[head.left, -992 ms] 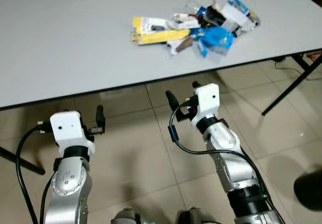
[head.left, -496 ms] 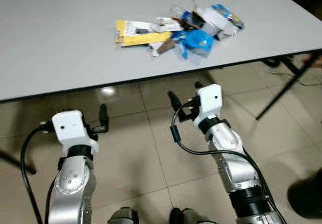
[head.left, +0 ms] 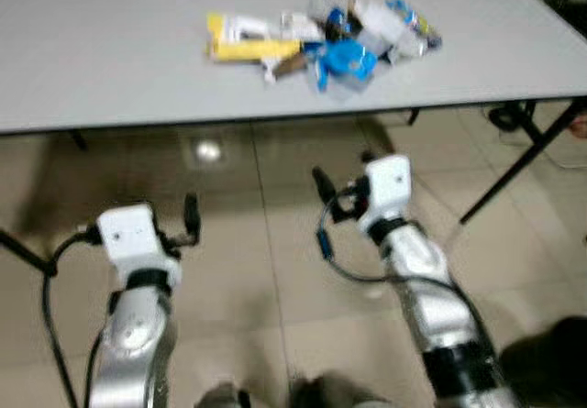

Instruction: Picking trash to rubbish bin

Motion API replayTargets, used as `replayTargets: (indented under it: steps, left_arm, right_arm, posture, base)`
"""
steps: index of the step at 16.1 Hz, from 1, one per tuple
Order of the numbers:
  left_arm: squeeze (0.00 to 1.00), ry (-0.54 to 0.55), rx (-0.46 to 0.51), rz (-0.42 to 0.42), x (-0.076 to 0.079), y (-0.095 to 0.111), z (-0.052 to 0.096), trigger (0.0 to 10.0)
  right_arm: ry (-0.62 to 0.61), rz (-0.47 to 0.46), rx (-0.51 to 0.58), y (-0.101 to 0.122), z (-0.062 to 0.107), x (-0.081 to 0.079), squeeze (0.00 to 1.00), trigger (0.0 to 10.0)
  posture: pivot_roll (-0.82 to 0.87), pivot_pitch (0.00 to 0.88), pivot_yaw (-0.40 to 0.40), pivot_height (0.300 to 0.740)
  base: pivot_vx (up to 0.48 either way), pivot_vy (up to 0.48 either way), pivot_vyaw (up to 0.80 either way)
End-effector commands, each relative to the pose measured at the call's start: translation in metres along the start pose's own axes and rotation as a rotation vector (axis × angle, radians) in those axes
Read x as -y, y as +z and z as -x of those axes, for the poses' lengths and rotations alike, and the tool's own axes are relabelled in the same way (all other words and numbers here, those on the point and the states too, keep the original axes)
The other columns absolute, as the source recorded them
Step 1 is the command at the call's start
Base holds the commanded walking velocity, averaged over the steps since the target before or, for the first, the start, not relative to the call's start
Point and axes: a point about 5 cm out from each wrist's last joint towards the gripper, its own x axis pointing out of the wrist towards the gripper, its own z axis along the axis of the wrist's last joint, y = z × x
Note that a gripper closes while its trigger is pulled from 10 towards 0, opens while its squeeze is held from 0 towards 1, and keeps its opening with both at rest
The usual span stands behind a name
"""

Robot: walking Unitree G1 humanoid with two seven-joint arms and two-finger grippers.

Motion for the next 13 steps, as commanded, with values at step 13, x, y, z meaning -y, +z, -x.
replayTargets:
  steps: [13]
  left_arm:
    - [0.0,-0.007,0.024,0.05,0.0025,0.0039,-0.001,10.0]
  right_arm:
    - [-0.002,-0.03,0.03,0.0052,0.0011,0.0017,0.0,10.0]
  posture:
    - [-0.01,0.175,-0.016,0.74]
  base:
    - [0.0,-0.123,0.0]
